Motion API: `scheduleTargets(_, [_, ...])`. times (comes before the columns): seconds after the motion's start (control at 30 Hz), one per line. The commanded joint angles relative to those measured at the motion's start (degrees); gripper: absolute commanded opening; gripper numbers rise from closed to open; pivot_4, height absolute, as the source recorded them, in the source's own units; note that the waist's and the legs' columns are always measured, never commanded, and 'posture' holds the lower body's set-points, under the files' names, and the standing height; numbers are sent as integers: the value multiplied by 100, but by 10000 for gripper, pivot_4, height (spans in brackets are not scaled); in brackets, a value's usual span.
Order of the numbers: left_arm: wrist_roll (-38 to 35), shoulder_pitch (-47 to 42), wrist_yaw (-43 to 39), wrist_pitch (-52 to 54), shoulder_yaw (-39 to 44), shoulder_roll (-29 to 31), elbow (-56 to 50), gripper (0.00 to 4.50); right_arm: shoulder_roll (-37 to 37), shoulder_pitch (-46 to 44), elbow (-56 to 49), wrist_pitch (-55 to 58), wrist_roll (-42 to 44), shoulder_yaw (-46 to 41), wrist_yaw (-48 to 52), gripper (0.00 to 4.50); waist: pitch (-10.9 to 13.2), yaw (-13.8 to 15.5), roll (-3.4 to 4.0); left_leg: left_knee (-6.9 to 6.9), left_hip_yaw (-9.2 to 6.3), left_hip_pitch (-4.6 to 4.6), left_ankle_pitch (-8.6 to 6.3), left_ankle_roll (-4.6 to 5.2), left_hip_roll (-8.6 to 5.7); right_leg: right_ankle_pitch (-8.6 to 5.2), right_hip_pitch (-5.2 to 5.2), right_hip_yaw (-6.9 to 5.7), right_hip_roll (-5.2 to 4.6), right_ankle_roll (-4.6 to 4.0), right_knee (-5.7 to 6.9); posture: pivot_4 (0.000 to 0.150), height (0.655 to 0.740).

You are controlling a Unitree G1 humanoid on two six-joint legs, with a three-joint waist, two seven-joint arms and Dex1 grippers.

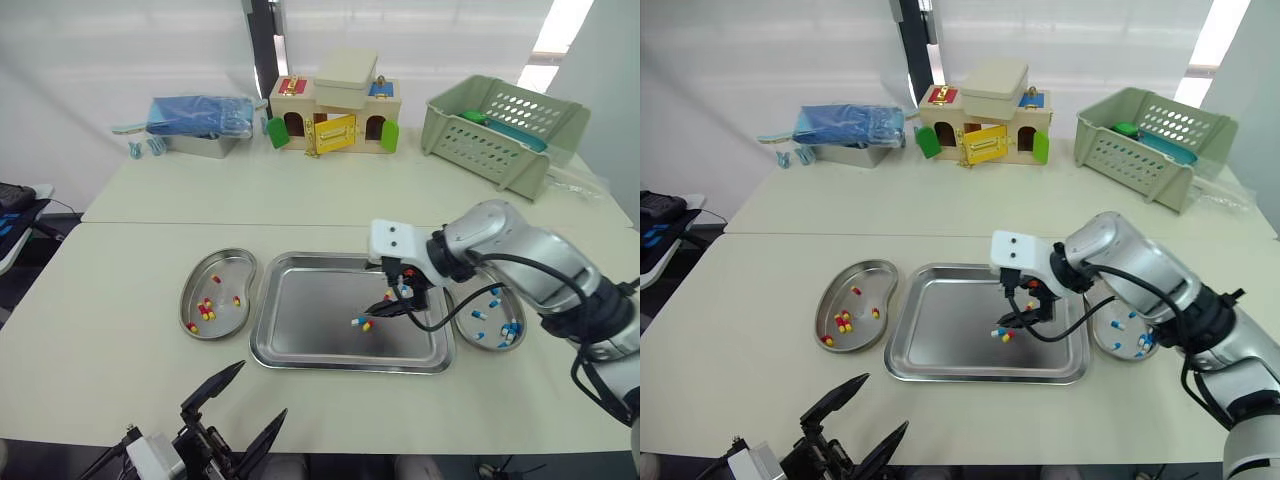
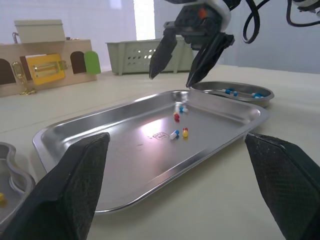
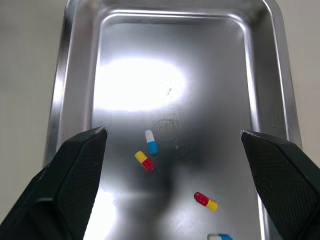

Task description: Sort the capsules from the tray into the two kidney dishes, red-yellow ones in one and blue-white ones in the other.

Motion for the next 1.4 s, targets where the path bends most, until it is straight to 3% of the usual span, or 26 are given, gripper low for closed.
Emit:
scheduleTargets(0.03, [22, 131, 177, -137, -128, 88, -194, 45000, 214, -90, -37, 23, -237, 215, -116, 32280, 0, -5, 0, 0, -1, 0, 0, 0, 0, 0, -2, 0, 0, 0, 2, 1500, 7400])
scheduleTargets(0.17, [33, 154, 339, -101, -178, 238, -238, 45000, 344, -9, -4, -15, -439, 433, -164, 32280, 0, -6, 1, 0, -7, 0, 0, 0, 0, 0, -2, -3, 3, 0, 5, 1500, 7400])
scheduleTargets(0.33, [49, 138, 551, -27, -236, 438, -278, 45000, 476, 38, 149, -47, -623, 563, -202, 20561, 0, -12, 1, -1, -9, 1, 0, 1, 0, 0, -3, -3, 5, 0, 6, 1500, 7400])
scheduleTargets(1.13, [11, 243, 917, -56, -436, 892, -327, 45000, 791, 337, 718, -357, -1283, 895, -156, 20561, 0, -53, 1, -3, -14, 2, 0, 1, 1, 0, -4, -4, 8, -1, 7, 1500, 7400])
scheduleTargets(1.4, [19, 213, 943, -78, -436, 891, -275, 45000, 787, 434, 672, -389, -1335, 898, -38, 2984, 0, -55, 2, -3, -15, 2, 0, 1, 1, 0, -4, -5, 8, -1, 7, 1500, 7400])
